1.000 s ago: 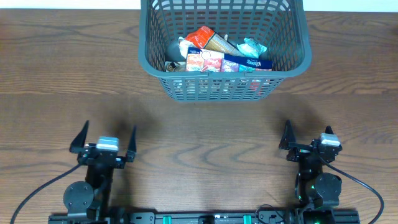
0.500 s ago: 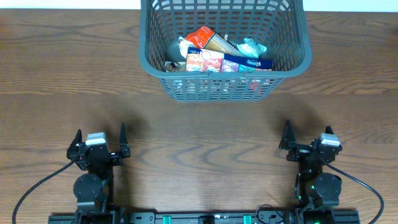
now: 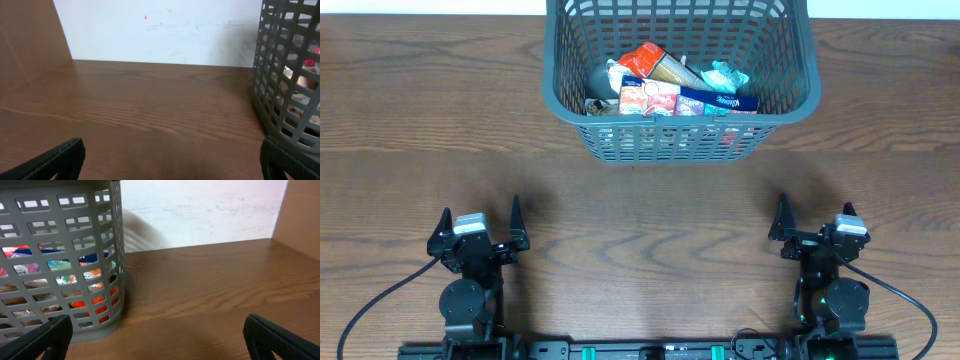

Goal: Pack container

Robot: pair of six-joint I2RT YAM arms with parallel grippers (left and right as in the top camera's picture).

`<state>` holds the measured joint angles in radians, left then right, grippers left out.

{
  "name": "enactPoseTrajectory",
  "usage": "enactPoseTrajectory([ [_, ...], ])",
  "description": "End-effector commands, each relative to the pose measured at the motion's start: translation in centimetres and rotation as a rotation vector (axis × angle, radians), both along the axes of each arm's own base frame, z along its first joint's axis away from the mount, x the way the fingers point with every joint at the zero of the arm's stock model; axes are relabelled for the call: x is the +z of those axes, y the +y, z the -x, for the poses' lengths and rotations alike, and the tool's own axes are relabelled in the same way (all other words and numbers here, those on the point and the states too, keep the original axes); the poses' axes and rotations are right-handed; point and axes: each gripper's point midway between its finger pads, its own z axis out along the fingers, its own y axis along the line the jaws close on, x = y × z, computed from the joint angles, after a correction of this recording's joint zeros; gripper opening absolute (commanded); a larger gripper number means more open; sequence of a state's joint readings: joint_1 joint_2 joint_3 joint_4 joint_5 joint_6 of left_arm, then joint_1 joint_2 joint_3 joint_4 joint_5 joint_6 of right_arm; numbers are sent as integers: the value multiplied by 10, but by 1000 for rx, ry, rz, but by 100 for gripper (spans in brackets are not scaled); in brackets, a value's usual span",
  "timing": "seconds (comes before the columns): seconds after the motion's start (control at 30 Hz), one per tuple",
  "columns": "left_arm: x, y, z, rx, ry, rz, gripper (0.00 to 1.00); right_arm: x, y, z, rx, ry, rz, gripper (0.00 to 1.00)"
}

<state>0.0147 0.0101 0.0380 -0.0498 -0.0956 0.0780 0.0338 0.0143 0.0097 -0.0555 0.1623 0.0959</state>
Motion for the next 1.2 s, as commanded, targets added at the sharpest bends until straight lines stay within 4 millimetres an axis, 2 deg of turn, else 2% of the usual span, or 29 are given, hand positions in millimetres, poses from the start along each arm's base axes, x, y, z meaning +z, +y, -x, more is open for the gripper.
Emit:
enactPoseTrajectory([
  [0.0,-19,-7,-1,-36,44,17,99,-1,-4,1,-21,-4,-11,99],
  [0.13,-21,-19,-2,-110,51,-5,99,-1,-4,1,-21,-4,-11,99],
  [0.3,-20,-21,-2,-122,51,-11,98,-1,-4,1,-20,-4,-11,99],
  [0.43,-19,-29,-3,-180,52,-67,99,-1,-4,1,-21,-4,-11,99],
  [1.17,-19,-29,-3,-178,49,-63,99,-1,-4,1,-20,-4,-11,99],
])
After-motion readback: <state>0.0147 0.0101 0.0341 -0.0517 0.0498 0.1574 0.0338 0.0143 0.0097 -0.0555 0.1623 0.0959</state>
